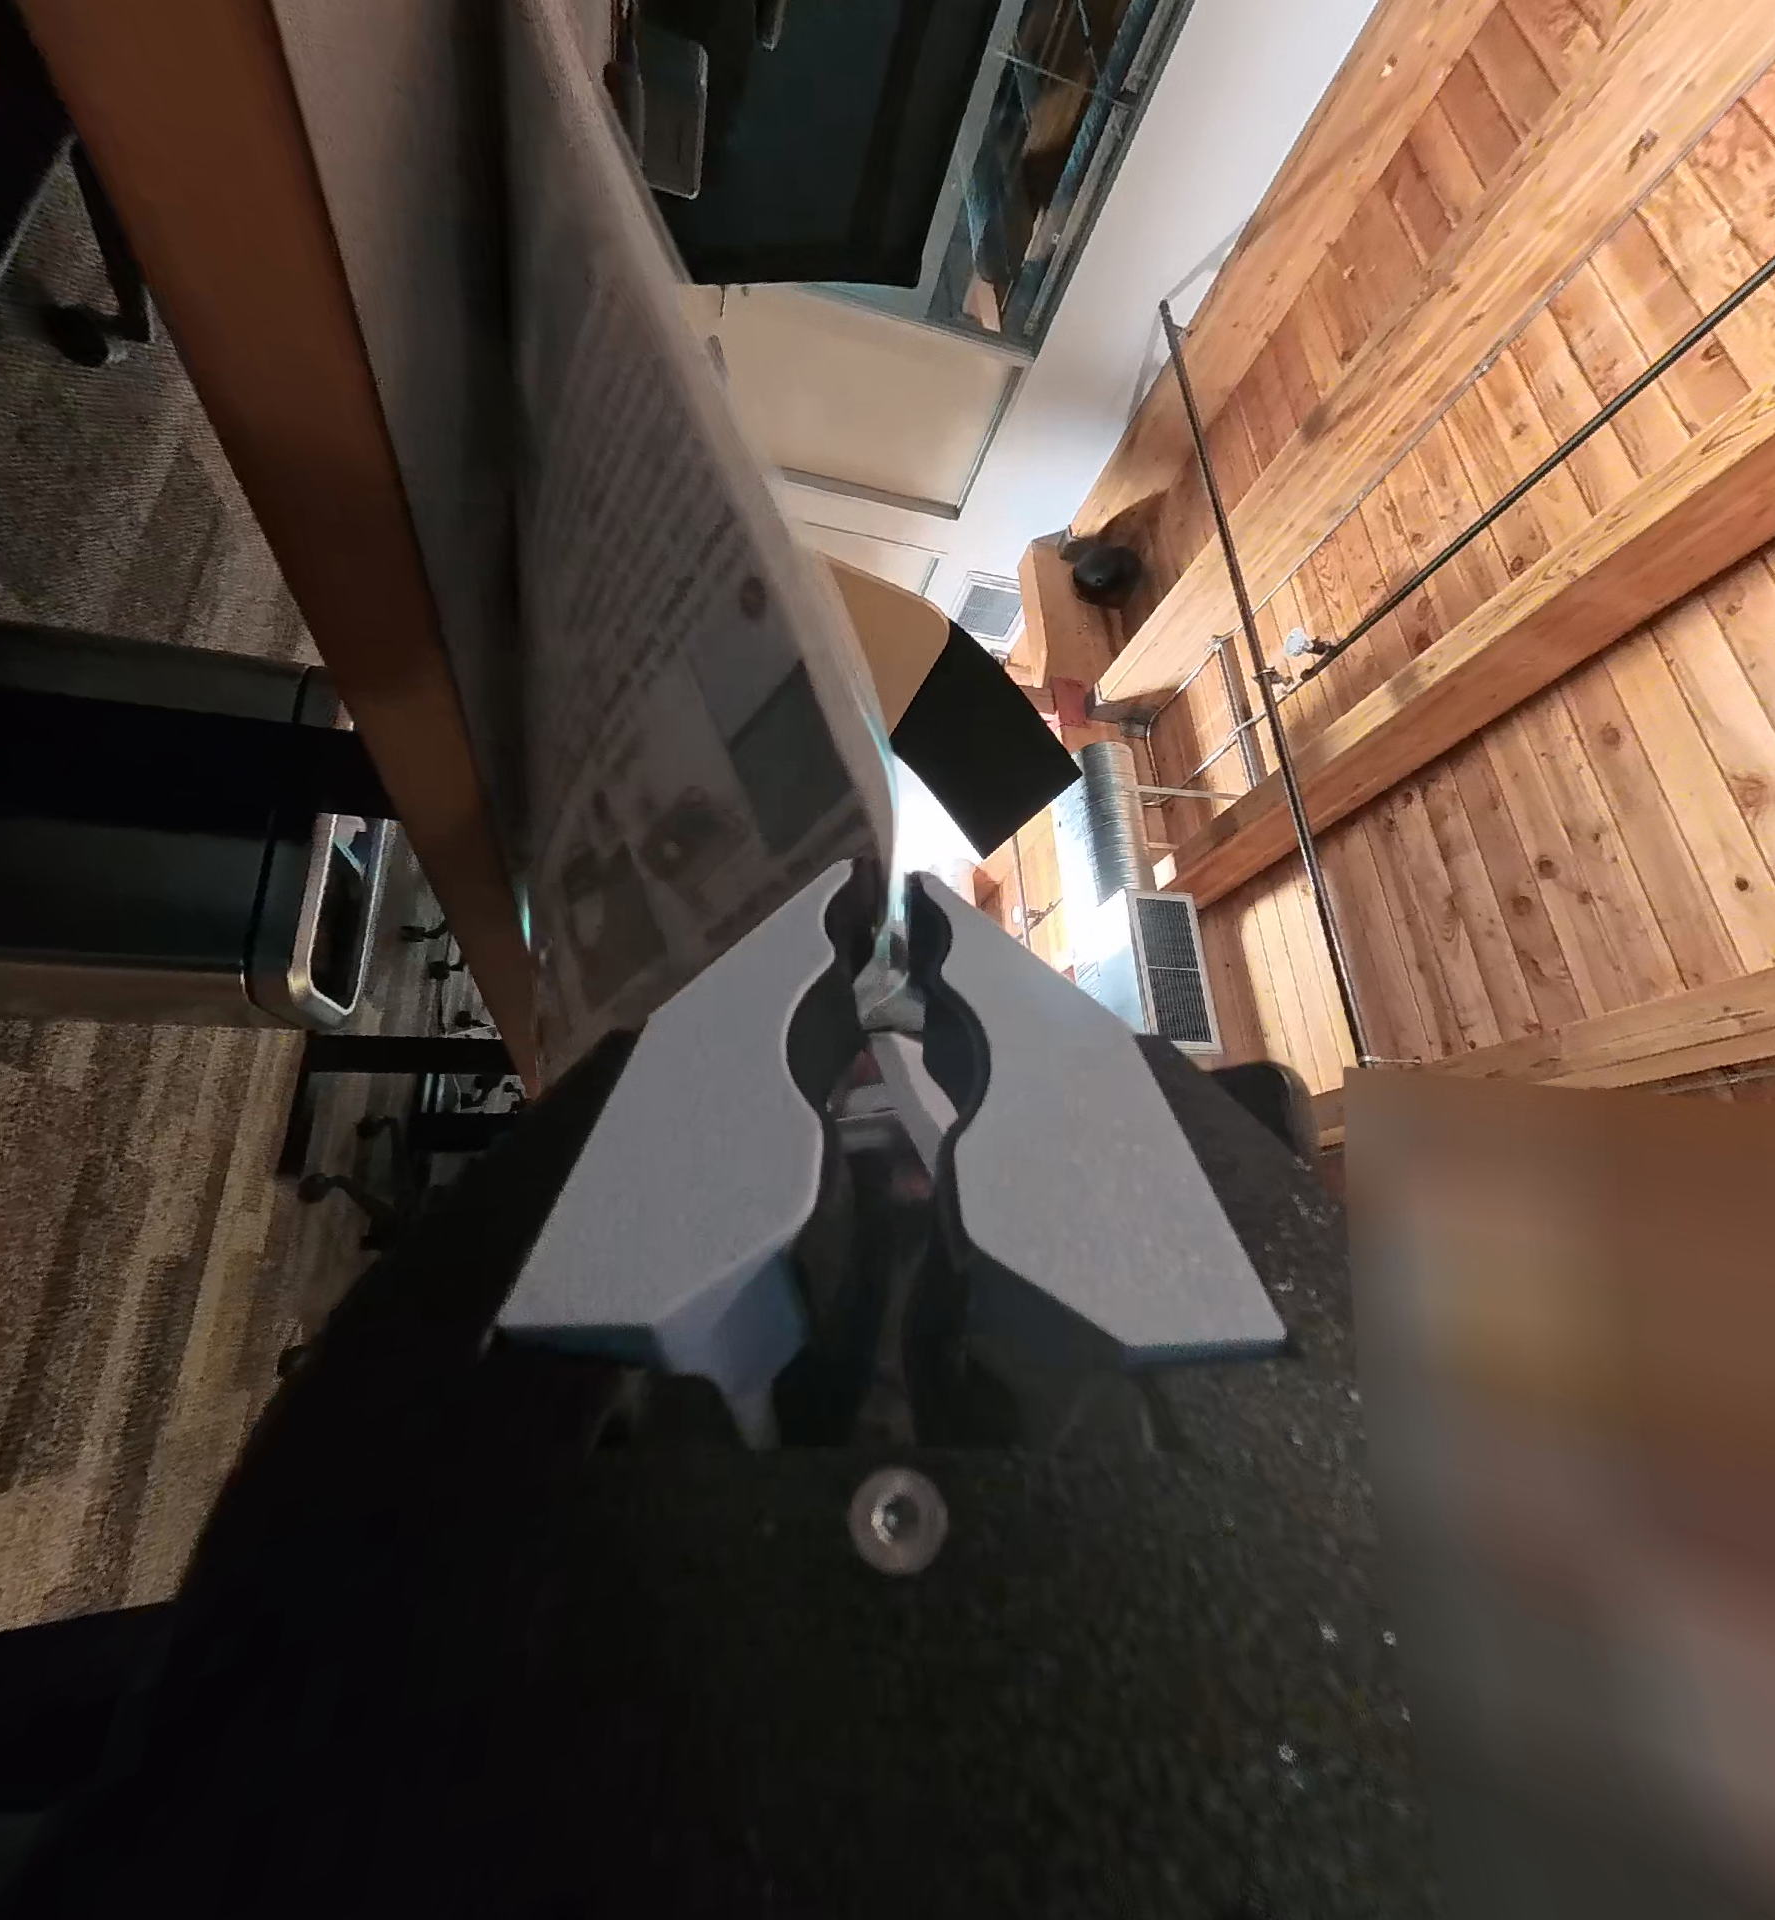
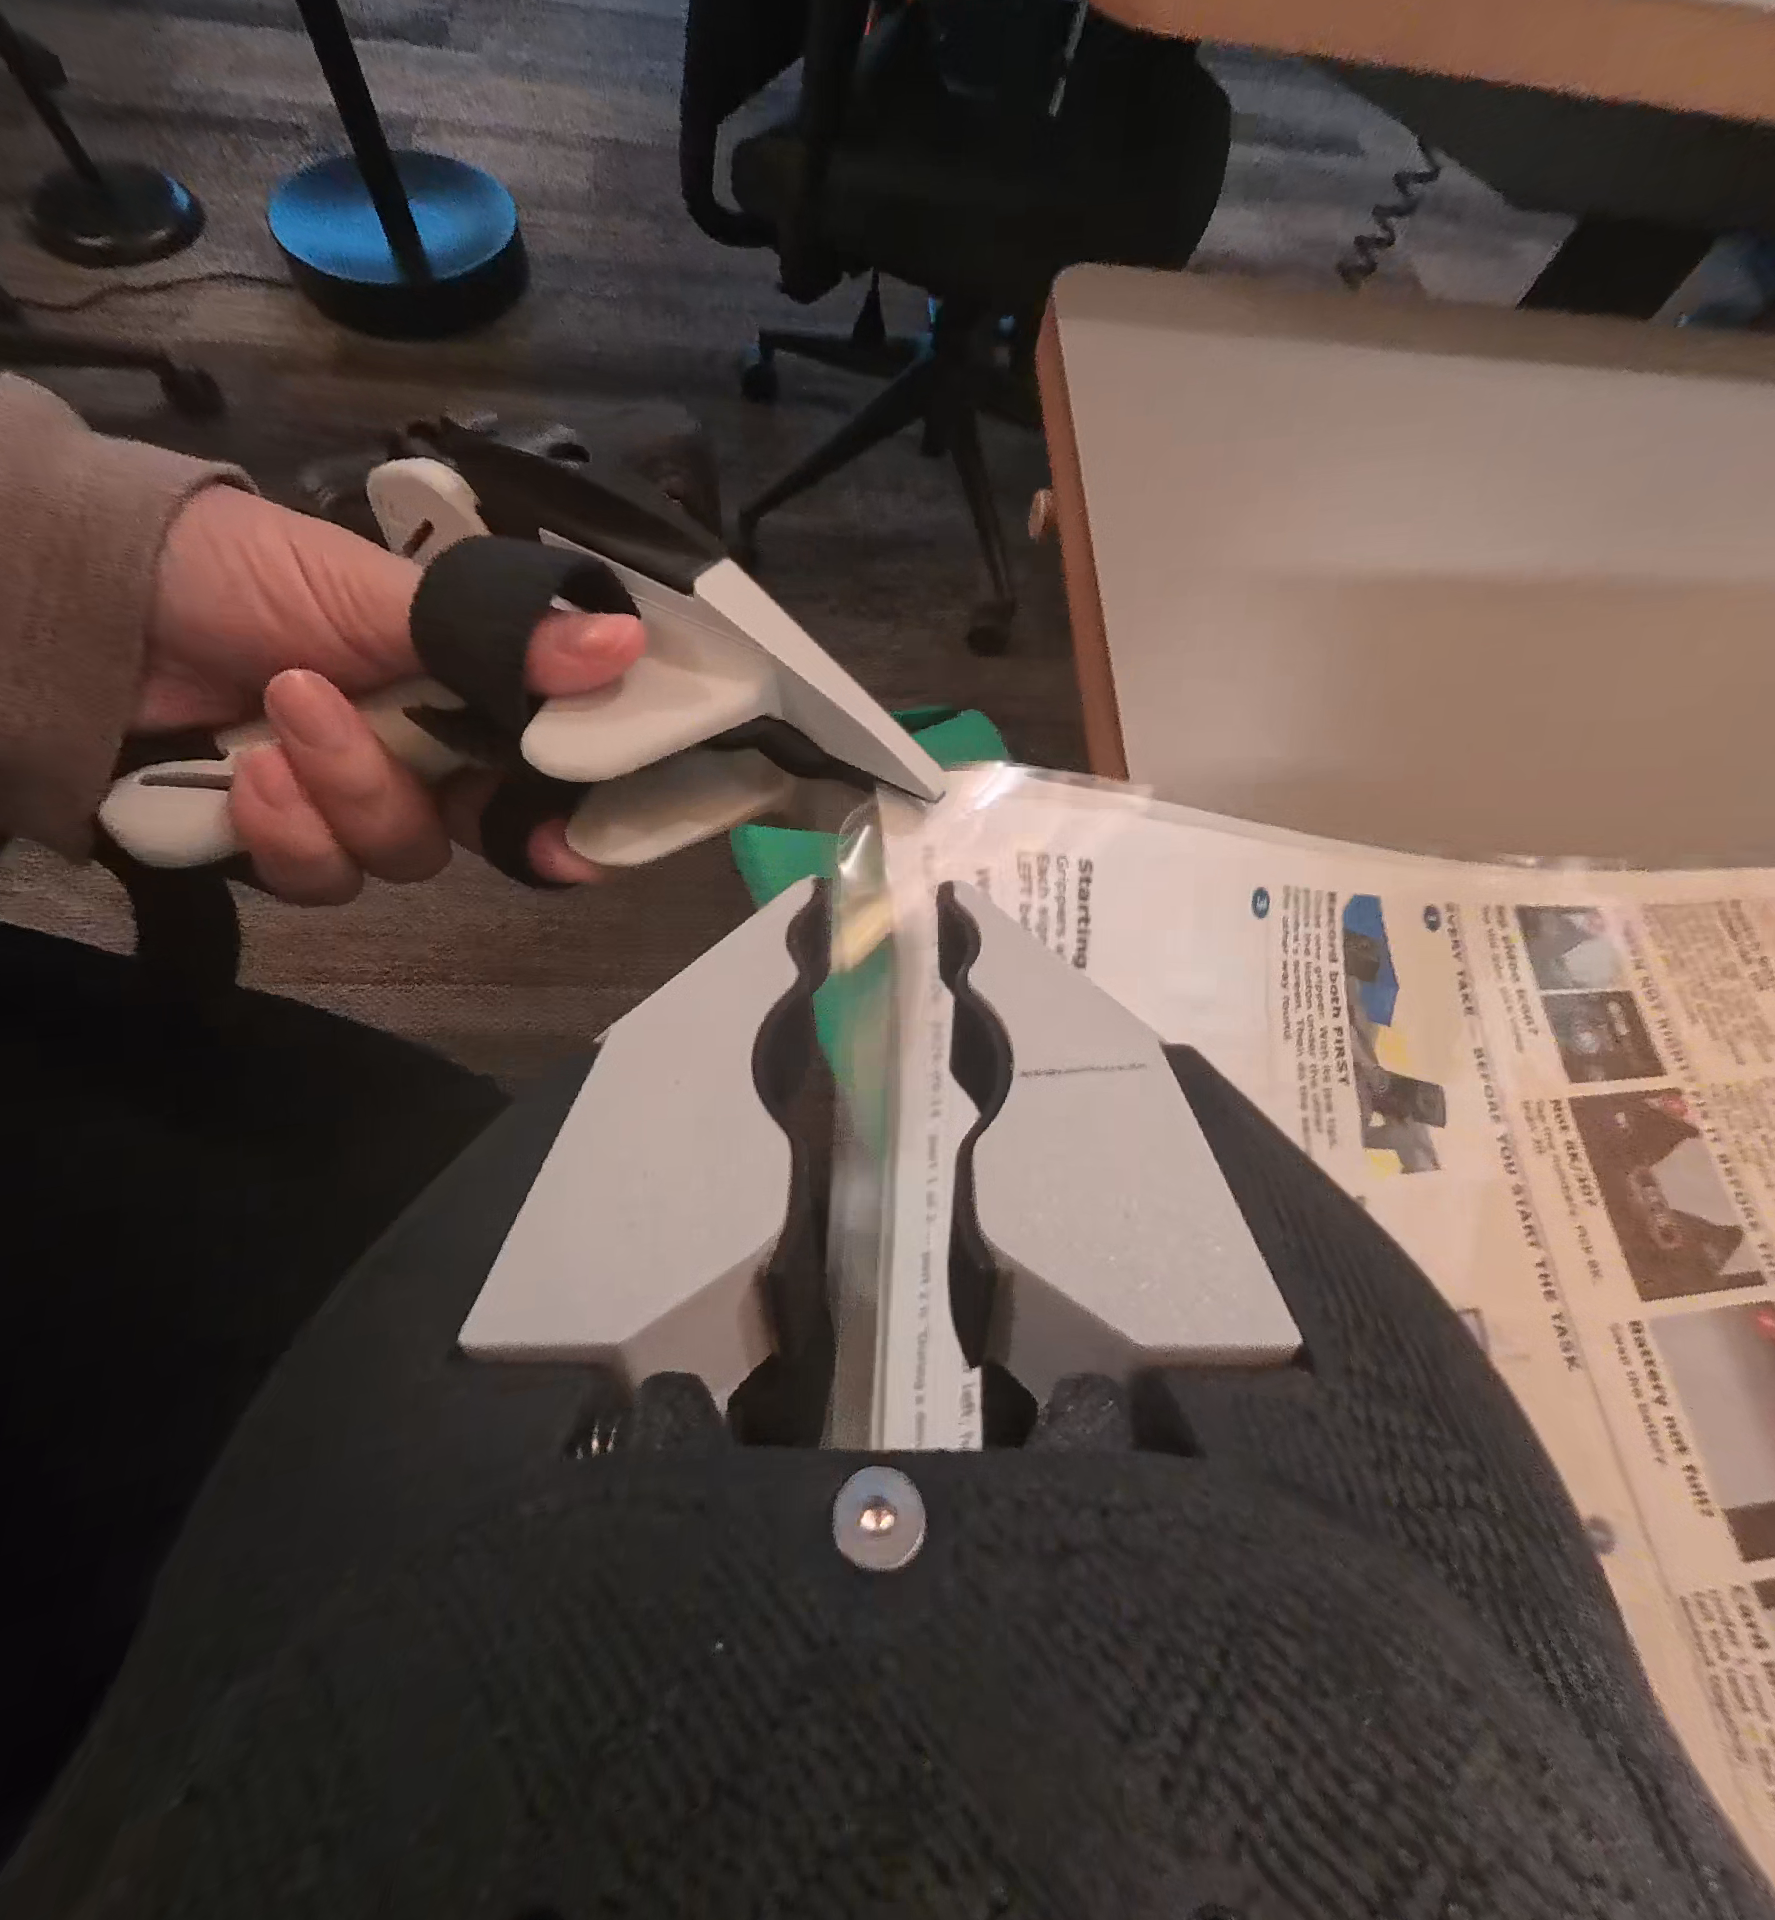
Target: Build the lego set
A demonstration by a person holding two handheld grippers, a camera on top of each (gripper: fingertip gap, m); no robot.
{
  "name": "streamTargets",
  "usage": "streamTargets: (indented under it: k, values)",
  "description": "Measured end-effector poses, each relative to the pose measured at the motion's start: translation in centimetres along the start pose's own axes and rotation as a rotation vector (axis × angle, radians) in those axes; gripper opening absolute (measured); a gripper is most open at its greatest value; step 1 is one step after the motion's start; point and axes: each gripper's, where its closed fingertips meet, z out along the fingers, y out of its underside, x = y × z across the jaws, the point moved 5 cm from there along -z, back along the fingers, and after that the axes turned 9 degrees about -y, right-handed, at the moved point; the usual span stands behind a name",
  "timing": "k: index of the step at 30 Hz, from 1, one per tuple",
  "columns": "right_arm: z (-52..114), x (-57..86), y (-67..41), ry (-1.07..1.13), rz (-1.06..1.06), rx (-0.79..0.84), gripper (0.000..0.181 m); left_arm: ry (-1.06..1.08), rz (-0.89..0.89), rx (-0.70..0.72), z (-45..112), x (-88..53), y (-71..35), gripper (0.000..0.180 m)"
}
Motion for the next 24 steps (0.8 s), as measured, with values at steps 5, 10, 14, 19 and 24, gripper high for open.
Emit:
streamTargets:
  k: [5, 10, 14, 19, 24]
  values:
    - [0.3, -0.3, -0.9, -0.005, -0.019, -0.003, 0.017, -0.015, -0.003, 0.010, 0.0, -0.3, 0.1, 0.003]
    - [1.3, 0.1, -0.4, -0.055, 0.126, -0.055, 0.017, -0.030, 0.007, 0.000, 0.0, -0.5, 0.3, 0.003]
    - [1.7, 0.1, -0.5, -0.031, 0.133, -0.092, 0.008, -0.046, 0.020, -0.006, 0.2, -0.5, 0.4, 0.003]
    - [1.4, 0.2, -0.8, 0.013, 0.157, -0.089, 0.000, -0.029, 0.009, 0.000, 0.1, -0.4, 0.1, 0.011]
    - [0.4, 1.1, -0.2, 0.030, 0.254, -0.045, 0.000, 0.030, 0.029, -0.043, -0.3, 0.0, 0.7, 0.006]
